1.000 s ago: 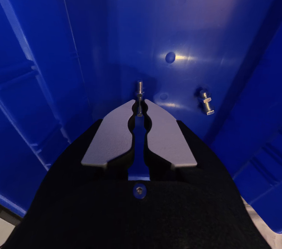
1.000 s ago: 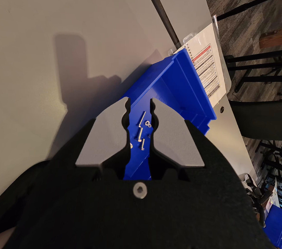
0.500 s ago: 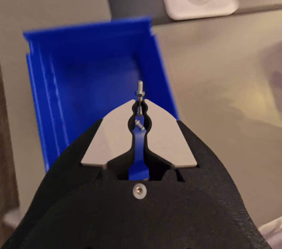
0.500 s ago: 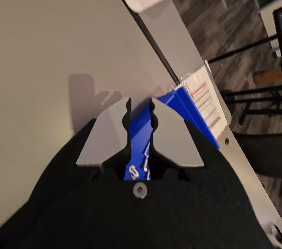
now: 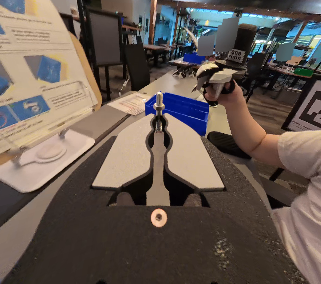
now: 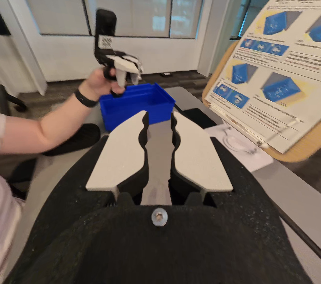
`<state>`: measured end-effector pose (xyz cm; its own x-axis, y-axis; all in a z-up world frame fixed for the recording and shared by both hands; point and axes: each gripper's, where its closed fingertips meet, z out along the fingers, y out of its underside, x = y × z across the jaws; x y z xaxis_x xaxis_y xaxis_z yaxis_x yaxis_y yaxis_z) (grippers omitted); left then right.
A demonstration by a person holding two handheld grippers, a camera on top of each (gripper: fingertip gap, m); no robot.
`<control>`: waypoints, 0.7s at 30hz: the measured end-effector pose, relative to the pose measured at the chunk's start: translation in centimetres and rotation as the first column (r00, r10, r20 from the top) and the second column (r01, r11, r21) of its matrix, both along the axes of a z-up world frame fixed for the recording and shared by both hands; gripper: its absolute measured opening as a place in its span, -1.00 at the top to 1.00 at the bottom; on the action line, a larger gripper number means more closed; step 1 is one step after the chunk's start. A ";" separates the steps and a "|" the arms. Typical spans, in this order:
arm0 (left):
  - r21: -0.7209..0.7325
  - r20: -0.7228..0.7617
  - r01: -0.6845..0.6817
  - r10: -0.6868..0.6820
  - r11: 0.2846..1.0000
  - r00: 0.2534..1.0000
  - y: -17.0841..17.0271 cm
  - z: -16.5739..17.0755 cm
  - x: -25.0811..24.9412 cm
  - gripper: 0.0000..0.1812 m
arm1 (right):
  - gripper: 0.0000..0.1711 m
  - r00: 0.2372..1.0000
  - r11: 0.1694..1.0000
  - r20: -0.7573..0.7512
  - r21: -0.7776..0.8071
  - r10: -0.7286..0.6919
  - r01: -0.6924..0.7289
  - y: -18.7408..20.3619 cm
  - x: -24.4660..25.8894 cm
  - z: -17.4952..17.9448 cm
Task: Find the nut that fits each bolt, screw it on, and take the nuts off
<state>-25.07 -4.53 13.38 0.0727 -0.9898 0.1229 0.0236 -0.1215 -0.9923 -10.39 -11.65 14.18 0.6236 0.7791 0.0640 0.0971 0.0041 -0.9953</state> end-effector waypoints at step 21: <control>0.090 -0.172 0.275 -0.258 0.957 0.951 -7.9 -6.4 10.6 0.95 | 0.82 0.976 0.976 -0.030 -0.019 0.215 -0.216 0.0 -5.6 -4.7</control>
<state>-14.43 -12.39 7.02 -0.1862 -0.9823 0.0193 -0.1510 0.0092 -0.9885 -15.94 -11.68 9.46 0.4423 0.8963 0.0306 0.0691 -0.0001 -0.9976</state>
